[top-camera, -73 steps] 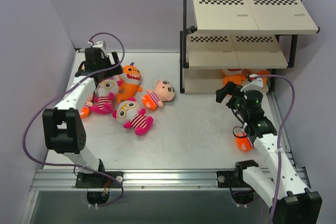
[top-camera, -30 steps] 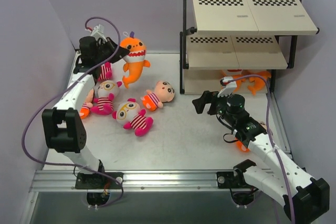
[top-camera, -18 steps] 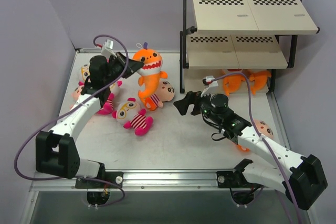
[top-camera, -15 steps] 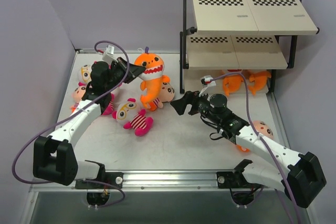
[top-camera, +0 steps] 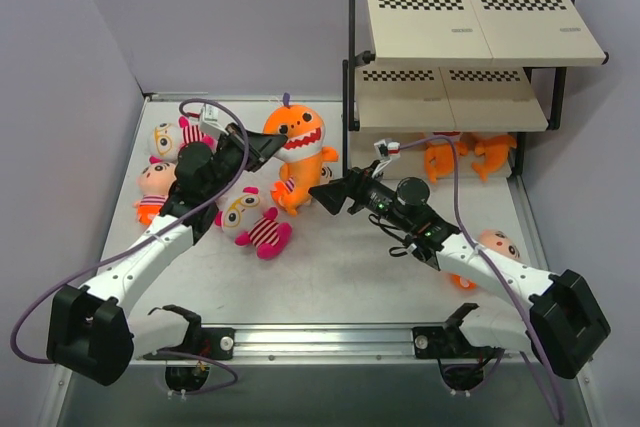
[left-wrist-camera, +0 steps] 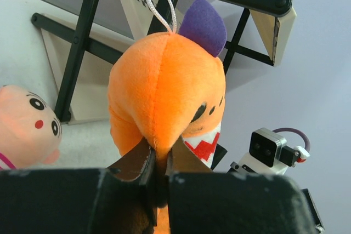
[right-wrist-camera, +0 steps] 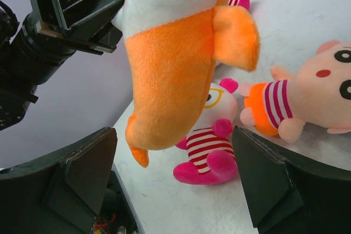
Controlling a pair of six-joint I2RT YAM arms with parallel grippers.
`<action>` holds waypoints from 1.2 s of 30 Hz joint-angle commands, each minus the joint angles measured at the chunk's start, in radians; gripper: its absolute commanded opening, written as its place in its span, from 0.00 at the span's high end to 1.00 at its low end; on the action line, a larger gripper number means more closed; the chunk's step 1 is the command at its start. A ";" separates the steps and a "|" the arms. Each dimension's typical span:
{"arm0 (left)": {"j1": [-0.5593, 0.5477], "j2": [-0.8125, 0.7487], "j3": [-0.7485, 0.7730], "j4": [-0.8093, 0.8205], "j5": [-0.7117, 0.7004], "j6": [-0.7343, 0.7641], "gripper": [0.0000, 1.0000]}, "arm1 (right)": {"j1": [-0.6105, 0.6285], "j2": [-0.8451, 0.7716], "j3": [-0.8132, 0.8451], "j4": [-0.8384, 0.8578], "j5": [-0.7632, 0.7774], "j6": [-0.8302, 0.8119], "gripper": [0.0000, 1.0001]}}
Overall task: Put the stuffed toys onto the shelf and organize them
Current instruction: Pass the stuffed toy from the left arm to the right
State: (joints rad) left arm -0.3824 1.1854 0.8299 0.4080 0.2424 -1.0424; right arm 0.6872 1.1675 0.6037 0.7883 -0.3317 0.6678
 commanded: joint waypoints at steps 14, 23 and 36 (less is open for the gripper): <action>-0.069 -0.013 -0.025 0.160 -0.048 -0.045 0.94 | 0.008 0.040 0.001 0.114 -0.036 0.016 0.33; -0.093 -0.001 -0.063 0.193 -0.060 -0.041 0.92 | 0.003 0.029 0.002 0.111 -0.056 0.010 0.77; -0.093 -0.055 -0.037 0.025 -0.087 0.111 0.45 | -0.125 -0.066 0.001 -0.144 -0.167 -0.072 1.00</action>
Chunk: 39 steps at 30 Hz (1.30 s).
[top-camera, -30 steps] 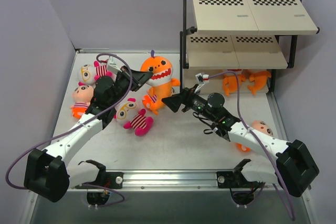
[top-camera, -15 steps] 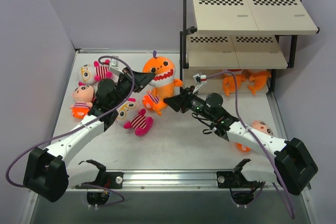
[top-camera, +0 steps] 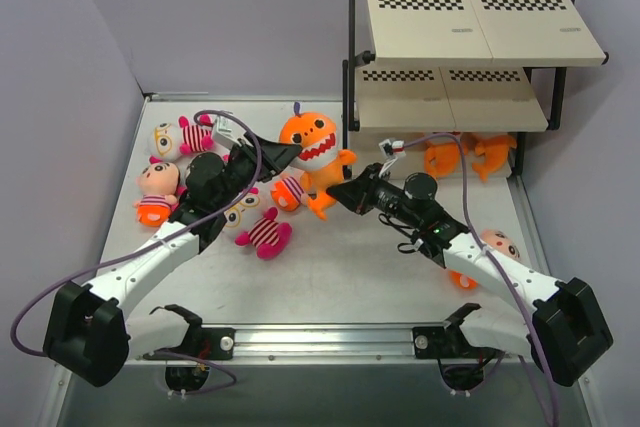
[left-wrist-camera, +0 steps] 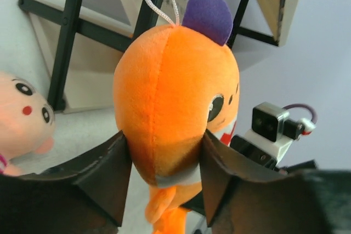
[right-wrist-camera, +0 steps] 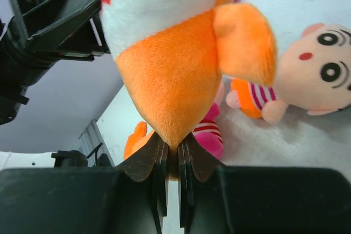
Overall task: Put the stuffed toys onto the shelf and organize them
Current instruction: Pass the stuffed toy from the left arm to the right, then place the stuffed toy onto shelf
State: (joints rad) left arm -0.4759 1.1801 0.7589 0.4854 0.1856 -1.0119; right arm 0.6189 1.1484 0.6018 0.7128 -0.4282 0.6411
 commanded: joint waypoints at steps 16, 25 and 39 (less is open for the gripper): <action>0.072 -0.224 0.089 -0.462 -0.167 0.387 0.20 | -0.146 -0.183 -0.097 -0.437 -0.116 -0.127 1.00; 0.175 -0.385 0.079 -0.709 -0.251 0.587 0.17 | -0.263 -0.167 -0.131 -0.322 -0.092 -0.109 1.00; 0.197 -0.467 0.000 -0.719 -0.351 0.757 0.15 | -0.357 -0.017 -0.181 0.049 -0.009 -0.092 1.00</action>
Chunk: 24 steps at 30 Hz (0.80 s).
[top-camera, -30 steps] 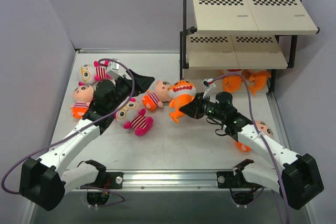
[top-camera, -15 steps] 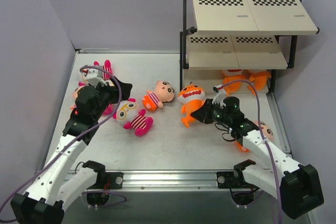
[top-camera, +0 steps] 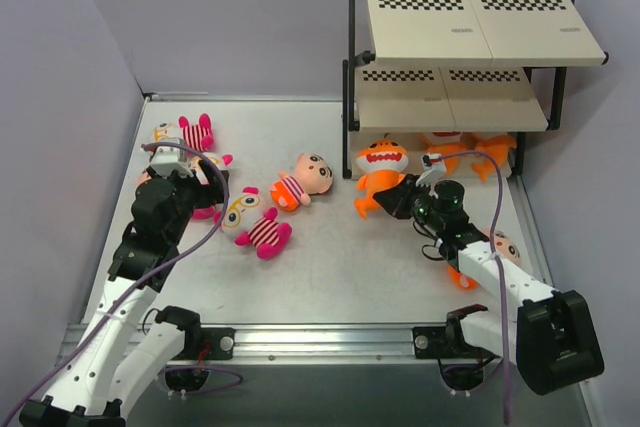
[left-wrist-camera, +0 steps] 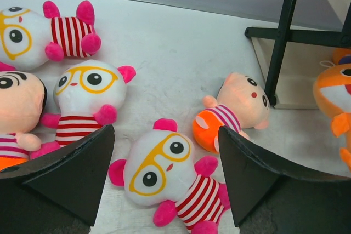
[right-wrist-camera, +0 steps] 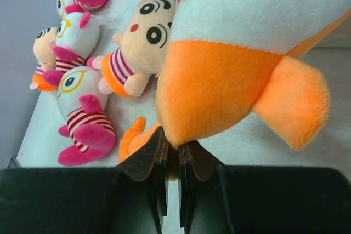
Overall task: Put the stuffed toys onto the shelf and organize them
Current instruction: Place the stuffed toy onto shelf
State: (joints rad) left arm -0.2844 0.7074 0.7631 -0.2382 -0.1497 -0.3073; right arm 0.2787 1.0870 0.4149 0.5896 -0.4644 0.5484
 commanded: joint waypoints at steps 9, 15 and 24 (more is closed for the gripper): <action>-0.001 -0.029 0.024 -0.041 -0.057 0.106 0.15 | -0.033 0.278 0.045 0.377 0.058 0.015 1.00; -0.013 -0.040 0.002 -0.024 -0.060 0.106 0.15 | -0.061 0.450 0.084 0.533 0.021 0.022 1.00; -0.024 -0.049 -0.004 -0.023 -0.065 0.116 0.16 | -0.099 0.608 0.134 0.608 -0.025 0.056 1.00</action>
State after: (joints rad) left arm -0.3027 0.6678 0.7589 -0.2806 -0.2031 -0.2146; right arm 0.1902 1.6711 0.5007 1.0908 -0.4561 0.5888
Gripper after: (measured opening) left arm 0.846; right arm 0.079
